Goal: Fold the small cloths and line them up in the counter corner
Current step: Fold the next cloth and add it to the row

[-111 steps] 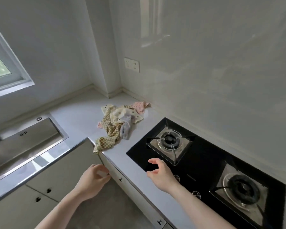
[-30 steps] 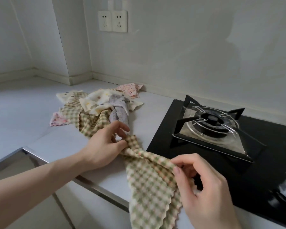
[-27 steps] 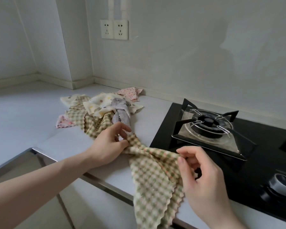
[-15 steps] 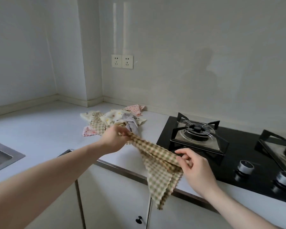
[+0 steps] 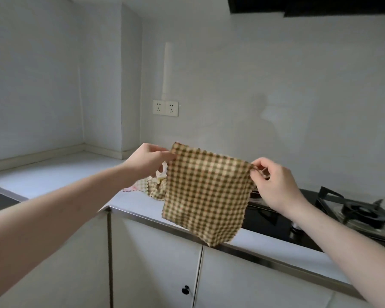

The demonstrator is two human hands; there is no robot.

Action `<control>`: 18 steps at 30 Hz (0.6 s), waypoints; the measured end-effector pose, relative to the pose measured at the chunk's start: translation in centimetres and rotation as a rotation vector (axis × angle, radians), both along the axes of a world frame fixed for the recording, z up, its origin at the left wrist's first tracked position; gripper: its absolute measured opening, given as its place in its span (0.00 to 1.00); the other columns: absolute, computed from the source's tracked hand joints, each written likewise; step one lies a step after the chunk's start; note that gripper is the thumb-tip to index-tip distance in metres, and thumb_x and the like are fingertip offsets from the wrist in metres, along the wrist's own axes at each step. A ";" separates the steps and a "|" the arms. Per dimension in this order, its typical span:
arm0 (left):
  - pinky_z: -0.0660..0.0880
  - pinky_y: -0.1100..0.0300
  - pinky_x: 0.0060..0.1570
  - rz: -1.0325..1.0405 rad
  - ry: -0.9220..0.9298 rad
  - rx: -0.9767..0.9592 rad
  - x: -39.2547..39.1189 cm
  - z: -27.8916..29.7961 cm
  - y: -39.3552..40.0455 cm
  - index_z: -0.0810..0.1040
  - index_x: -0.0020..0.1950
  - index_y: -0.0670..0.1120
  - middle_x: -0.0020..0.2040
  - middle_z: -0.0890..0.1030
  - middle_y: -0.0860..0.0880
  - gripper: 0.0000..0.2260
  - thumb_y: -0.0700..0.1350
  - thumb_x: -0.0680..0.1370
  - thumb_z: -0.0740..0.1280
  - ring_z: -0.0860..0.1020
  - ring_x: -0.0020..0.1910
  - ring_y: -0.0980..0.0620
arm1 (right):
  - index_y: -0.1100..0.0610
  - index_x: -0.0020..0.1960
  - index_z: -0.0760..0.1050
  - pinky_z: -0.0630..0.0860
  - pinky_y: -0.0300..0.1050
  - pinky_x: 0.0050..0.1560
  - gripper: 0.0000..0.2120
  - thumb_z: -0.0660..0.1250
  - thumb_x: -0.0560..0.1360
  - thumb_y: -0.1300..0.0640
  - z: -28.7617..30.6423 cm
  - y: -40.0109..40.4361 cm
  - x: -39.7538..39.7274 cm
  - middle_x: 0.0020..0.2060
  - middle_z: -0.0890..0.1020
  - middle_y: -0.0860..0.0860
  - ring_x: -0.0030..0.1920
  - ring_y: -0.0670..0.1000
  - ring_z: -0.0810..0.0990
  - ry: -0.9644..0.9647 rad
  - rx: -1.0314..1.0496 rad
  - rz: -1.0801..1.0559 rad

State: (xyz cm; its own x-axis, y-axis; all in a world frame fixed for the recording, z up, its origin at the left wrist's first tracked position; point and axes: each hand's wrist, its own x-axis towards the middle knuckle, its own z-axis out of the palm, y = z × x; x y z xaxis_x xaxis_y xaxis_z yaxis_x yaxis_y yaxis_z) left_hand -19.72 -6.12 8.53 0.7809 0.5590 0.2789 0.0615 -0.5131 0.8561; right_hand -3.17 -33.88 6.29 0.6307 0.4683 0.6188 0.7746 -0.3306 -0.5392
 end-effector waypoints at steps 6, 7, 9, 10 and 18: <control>0.69 0.59 0.33 -0.085 -0.028 -0.055 -0.1 0.1 -2.5 0.85 0.40 0.45 0.36 0.76 0.48 0.09 0.47 0.78 0.72 0.71 0.31 0.51 | 0.50 0.43 0.80 0.75 0.42 0.40 0.09 0.66 0.81 0.56 0.7 -1.5 -1.3 0.36 0.84 0.48 0.39 0.49 0.81 0.067 0.056 -0.024; 0.68 0.59 0.32 -0.090 -0.023 -0.061 0.1 -0.1 -2.9 0.84 0.38 0.46 0.35 0.74 0.48 0.09 0.46 0.78 0.72 0.69 0.30 0.50 | 0.50 0.43 0.80 0.74 0.40 0.39 0.09 0.66 0.81 0.56 0.6 -1.7 -1.3 0.37 0.84 0.48 0.40 0.48 0.80 0.084 0.052 -0.034; 0.65 0.60 0.31 -0.071 -0.009 -0.070 0.8 -0.7 -3.3 0.82 0.36 0.48 0.32 0.70 0.48 0.10 0.44 0.77 0.72 0.66 0.29 0.50 | 0.51 0.42 0.80 0.73 0.40 0.39 0.09 0.66 0.80 0.56 0.3 -1.8 -0.9 0.37 0.84 0.48 0.40 0.49 0.81 0.123 0.043 -0.054; 0.64 0.60 0.30 -0.052 0.002 -0.072 1.2 -0.9 -3.4 0.82 0.36 0.47 0.30 0.69 0.50 0.10 0.43 0.77 0.72 0.66 0.27 0.51 | 0.52 0.42 0.80 0.74 0.41 0.40 0.09 0.66 0.80 0.57 0.1 -1.8 -0.6 0.37 0.84 0.49 0.41 0.50 0.81 0.144 0.039 -0.066; 0.71 0.63 0.23 -0.002 0.015 -0.305 6.0 -4.1 -2.8 0.82 0.43 0.41 0.32 0.79 0.47 0.07 0.38 0.80 0.68 0.73 0.23 0.52 | 0.50 0.44 0.81 0.73 0.40 0.35 0.06 0.67 0.78 0.53 -1.8 -0.5 4.5 0.33 0.84 0.47 0.35 0.48 0.81 0.303 -0.215 -0.180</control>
